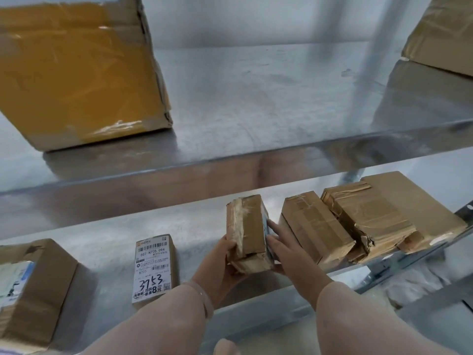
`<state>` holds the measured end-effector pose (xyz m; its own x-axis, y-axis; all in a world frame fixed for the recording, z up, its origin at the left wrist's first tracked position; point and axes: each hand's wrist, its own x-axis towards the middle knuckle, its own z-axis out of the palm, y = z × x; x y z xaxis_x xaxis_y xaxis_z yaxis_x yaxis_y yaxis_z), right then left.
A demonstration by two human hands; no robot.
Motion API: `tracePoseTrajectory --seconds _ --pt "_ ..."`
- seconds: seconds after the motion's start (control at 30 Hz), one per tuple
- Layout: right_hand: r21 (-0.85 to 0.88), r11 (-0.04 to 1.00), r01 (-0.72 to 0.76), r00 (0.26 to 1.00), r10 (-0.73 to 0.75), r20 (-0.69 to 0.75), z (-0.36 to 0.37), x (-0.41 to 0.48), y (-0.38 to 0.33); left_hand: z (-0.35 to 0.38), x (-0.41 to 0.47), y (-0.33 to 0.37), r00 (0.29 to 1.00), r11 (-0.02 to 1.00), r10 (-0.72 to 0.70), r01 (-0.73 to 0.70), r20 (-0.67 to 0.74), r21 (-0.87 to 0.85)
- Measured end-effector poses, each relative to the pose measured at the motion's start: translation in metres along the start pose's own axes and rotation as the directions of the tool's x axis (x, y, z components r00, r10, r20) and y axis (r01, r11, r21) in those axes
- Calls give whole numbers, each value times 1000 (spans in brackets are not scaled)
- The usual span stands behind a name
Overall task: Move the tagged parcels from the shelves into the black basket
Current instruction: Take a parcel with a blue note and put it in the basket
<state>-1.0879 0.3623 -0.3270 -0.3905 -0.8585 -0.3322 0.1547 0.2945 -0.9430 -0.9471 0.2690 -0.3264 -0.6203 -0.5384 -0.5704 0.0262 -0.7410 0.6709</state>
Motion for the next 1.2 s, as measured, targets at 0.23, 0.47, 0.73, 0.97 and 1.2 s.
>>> tracePoseTrajectory --seconds 0.23,0.47,0.73,0.97,1.2 --pt "-325 921 216 963 -257 -87 8 -2 10 -9 -3 0 948 859 305 -233 -89 456" --pt "-563 690 454 843 -537 21 24 -19 -2 -5 -35 4 910 827 414 -380 9 415" --pt "-411 716 565 825 -509 247 41 -53 -19 -15 -103 -21 676 542 736 -547 -46 638" --pt "-343 646 682 712 -480 513 62 -100 -4 -37 -174 -83 556 607 774 -511 -303 609" --pt "-284 521 805 546 -464 698 113 -152 6 -68 -260 -134 417 621 783 -488 -462 613"
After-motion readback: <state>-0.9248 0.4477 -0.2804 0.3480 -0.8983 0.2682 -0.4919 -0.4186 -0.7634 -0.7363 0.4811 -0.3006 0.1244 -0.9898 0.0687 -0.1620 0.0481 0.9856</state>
